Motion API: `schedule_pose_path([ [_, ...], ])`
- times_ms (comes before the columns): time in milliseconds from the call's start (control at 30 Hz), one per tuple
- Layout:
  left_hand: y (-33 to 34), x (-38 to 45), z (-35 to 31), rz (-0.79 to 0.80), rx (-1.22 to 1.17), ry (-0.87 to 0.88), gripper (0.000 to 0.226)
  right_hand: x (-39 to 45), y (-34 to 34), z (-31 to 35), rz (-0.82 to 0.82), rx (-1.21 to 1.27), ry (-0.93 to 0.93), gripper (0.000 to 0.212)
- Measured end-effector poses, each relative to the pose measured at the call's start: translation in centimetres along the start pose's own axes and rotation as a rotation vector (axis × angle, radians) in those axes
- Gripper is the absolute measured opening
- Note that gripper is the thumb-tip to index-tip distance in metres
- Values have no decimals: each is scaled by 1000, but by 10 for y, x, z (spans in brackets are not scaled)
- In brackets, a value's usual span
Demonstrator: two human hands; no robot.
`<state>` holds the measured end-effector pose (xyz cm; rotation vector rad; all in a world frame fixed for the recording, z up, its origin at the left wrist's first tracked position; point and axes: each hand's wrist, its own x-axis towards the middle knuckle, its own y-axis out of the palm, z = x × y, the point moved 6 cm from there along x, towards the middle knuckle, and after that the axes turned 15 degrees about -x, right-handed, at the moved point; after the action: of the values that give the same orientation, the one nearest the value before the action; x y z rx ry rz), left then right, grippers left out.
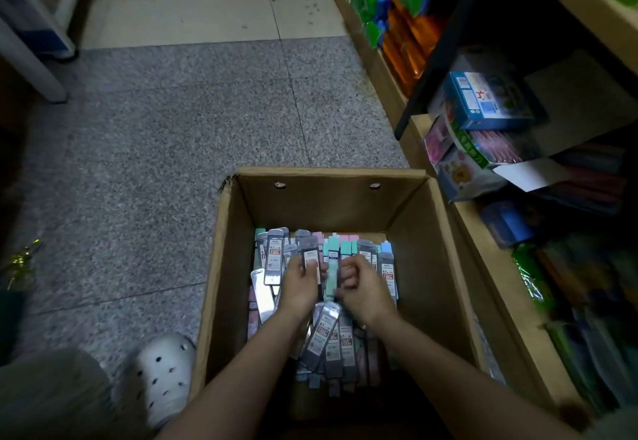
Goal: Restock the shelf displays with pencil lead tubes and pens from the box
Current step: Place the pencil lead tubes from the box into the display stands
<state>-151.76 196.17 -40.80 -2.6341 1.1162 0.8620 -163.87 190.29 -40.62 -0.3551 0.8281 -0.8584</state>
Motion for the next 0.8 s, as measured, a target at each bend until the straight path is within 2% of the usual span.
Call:
schedule_pose_path([
  [100, -6, 12, 8, -30, -107, -70, 15, 16, -22, -2, -113, -486, -78, 56],
  [300, -10, 26, 31, -25, -78, -137, 24, 58, -18, 16, -1, -866, -144, 95],
  [433, -9, 34, 39, 7, -37, -158, 28, 74, -7, 18, -2, -1029, -140, 103],
  [600, -10, 35, 40, 18, -34, -165, 22, 71, -8, 19, -77, -962, -121, 95],
  [667, -9, 31, 35, 21, -32, -145, 22, 60, -11, 20, -105, -792, -122, 85],
  [733, -8, 24, 27, 37, -11, -118, 26, 41, -14, 22, -110, -505, -137, 64],
  [800, -7, 14, 17, 59, 11, -102, 31, 19, -20, 26, -149, -323, -165, 45],
])
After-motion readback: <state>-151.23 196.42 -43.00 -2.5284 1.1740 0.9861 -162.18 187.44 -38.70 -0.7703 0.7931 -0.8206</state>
